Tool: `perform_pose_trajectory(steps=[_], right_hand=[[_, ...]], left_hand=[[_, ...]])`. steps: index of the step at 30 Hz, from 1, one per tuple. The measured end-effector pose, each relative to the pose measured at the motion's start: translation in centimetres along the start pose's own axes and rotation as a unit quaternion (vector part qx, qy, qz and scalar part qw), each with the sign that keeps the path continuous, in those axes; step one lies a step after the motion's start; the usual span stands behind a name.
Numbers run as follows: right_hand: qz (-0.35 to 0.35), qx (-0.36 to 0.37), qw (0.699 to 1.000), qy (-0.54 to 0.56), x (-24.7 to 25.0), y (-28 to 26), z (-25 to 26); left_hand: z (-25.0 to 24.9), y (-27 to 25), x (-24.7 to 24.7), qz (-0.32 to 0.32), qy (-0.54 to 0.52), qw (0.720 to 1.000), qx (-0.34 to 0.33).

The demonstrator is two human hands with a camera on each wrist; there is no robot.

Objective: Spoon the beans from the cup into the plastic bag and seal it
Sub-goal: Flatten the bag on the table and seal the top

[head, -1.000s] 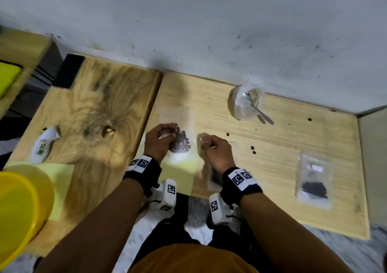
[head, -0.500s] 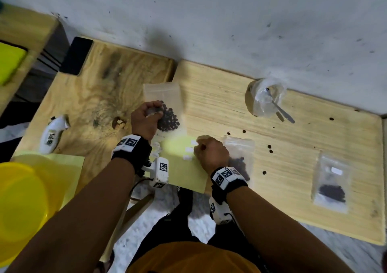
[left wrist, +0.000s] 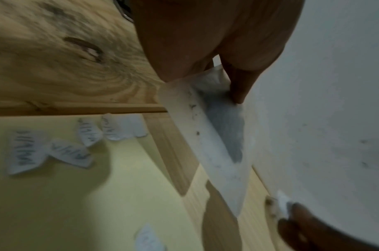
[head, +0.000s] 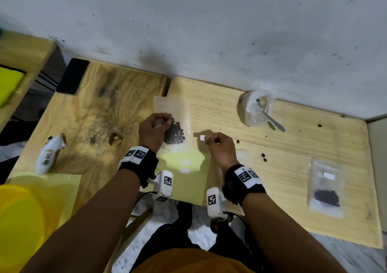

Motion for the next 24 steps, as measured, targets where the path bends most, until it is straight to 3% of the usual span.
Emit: perform_pose_trajectory(steps=[5, 9, 15, 20, 24], right_hand=[[-0.013, 0.058, 0.993, 0.098, 4.9, -0.7, 6.1], [-0.039, 0.123, 0.988, 0.088, 8.6, -1.2, 10.2], [-0.113, 0.174, 0.978, 0.033, 13.3, -1.6, 12.3], [-0.153, 0.172, 0.973, -0.017, 16.0, -1.7, 11.8], [-0.159, 0.167, 0.973, -0.016, 17.1, -2.0, 11.4]], left_hand=[[-4.4, -1.4, -5.7, 0.081, 0.041, 0.994, -0.056], [-8.5, -3.7, -10.9, 0.131, 0.070, 0.984, -0.101], [-13.0, -7.3, -16.0, 0.189, 0.101, 0.960, -0.179], [-13.6, -8.7, -18.4, 0.201, 0.082, 0.962, -0.165], [-13.2, -8.8, -19.5, 0.186, 0.027, 0.975, -0.116]])
Point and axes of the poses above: each hand's wrist, its own y-axis towards the middle knuckle, its own x-axis out of the back of the hand, z = x × y, the point moved 7 cm from there along y, towards the middle knuckle, and after that the axes turned 10 degrees about y, right-handed, at the moved point
